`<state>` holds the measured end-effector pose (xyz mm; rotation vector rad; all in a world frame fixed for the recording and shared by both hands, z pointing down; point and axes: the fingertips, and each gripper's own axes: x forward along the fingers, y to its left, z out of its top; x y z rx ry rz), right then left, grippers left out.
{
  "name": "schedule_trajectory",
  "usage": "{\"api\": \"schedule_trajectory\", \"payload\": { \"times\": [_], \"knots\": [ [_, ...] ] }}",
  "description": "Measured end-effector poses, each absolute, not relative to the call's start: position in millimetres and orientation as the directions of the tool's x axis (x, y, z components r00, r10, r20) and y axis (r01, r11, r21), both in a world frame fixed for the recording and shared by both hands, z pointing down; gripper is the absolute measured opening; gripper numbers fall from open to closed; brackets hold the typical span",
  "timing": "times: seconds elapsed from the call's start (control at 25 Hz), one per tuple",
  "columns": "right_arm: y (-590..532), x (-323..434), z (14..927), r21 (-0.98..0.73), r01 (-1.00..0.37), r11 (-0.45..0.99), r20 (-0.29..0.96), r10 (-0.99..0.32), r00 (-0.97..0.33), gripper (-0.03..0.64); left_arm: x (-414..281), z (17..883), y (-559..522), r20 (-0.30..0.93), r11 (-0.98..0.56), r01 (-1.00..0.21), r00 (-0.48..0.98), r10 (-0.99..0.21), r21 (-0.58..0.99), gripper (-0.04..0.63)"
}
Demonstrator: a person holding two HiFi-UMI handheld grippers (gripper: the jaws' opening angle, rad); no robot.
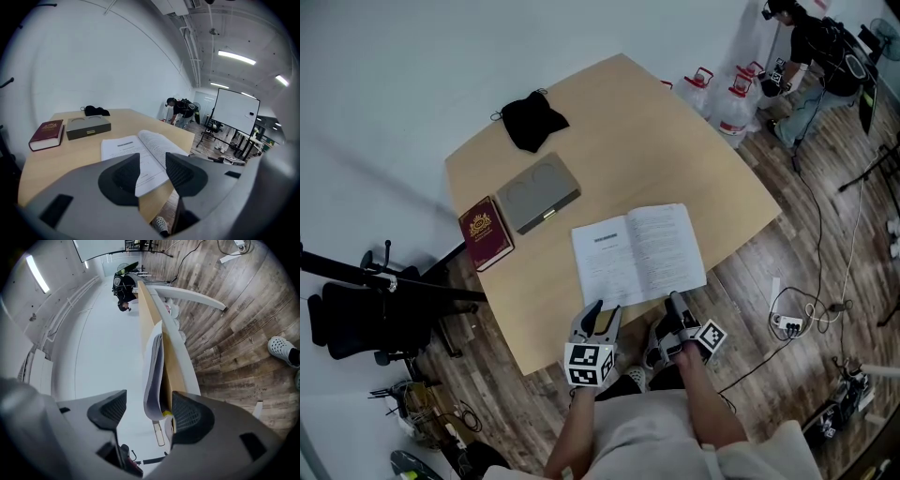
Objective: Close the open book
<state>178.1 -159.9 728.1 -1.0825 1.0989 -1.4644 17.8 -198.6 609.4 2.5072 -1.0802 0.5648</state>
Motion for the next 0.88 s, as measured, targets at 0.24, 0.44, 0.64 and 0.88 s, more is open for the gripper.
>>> {"api": "schedule_trajectory", "payload": {
  "times": [0.24,0.44,0.64,0.88],
  "knots": [
    [-162.7,180.5,728.0,-0.967,0.214,-0.141,0.115,-0.985,-0.130,0.304,7.8,609.6,-206.3,0.494,-0.623,-0.766,0.607,-0.622,0.158,0.181],
    [-162.9,179.8,727.1,-0.959,0.234,-0.158,0.132,-0.983,-0.125,0.318,9.0,612.2,-206.7,0.496,-0.619,-0.769,0.605,-0.623,0.160,0.181],
    [-164.2,180.5,727.7,-0.962,0.227,-0.154,0.126,-0.983,-0.132,0.314,12.6,615.0,-204.6,0.500,-0.631,-0.759,0.613,-0.612,0.158,0.181],
    [-167.4,180.5,723.5,-0.966,0.213,-0.144,0.116,-0.983,-0.139,0.314,11.3,617.7,-204.3,0.506,-0.632,-0.759,0.612,-0.608,0.160,0.181]
  ]
}}
